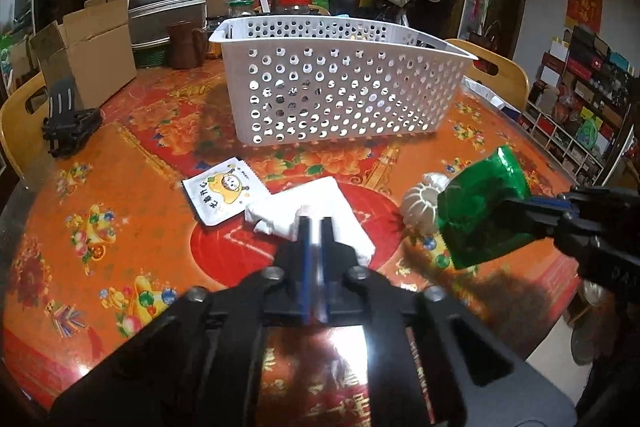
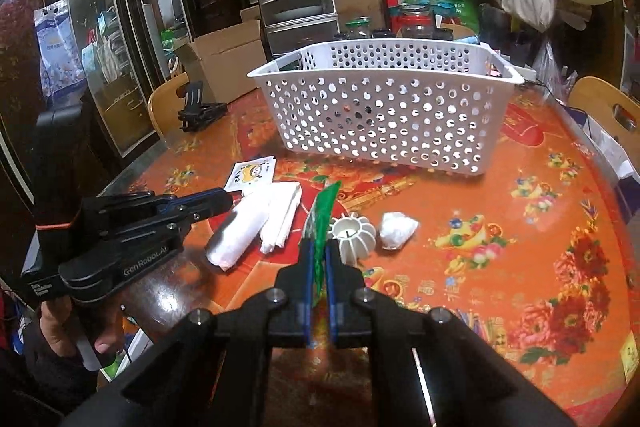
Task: Organize soft objects
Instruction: 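Hold the white towel with the left gripper while the right gripper grasps the green packet, then carry the towel and green packet over the basket and open both grippers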
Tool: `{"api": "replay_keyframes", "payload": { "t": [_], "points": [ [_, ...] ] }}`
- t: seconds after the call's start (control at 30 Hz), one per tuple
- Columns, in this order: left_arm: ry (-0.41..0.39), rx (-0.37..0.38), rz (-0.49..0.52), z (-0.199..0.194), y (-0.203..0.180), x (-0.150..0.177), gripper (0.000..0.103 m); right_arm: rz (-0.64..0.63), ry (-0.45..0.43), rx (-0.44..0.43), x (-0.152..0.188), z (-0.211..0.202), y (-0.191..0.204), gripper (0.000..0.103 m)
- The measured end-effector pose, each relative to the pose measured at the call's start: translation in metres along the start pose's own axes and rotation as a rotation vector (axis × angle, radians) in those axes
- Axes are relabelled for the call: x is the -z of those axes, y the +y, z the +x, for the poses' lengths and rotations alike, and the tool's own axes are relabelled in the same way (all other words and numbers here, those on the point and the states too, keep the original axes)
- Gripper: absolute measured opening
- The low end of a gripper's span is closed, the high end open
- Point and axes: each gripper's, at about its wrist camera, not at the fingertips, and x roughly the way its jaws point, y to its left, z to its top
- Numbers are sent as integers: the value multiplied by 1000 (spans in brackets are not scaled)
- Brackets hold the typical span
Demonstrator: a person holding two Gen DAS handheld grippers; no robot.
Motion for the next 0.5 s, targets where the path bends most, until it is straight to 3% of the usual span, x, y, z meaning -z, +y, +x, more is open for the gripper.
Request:
{"api": "replay_keyframes", "payload": {
  "t": [0.03,0.1,0.3,0.37,0.5],
  "points": [
    [-3,-3,3,-1,0,1,46,1,1,0,1,0,-1,4],
    [-14,-17,8,-3,0,3,68,4,1,-1,1,-1,-2,4],
    [54,-35,12,17,-2,8,67,7,-2,-4,1,-2,-3,4],
    [69,-38,13,23,-4,11,63,8,-2,-3,2,-3,-4,4],
    [111,-38,28,35,-9,15,31,10,-6,0,2,-5,-5,4]
  ]
}}
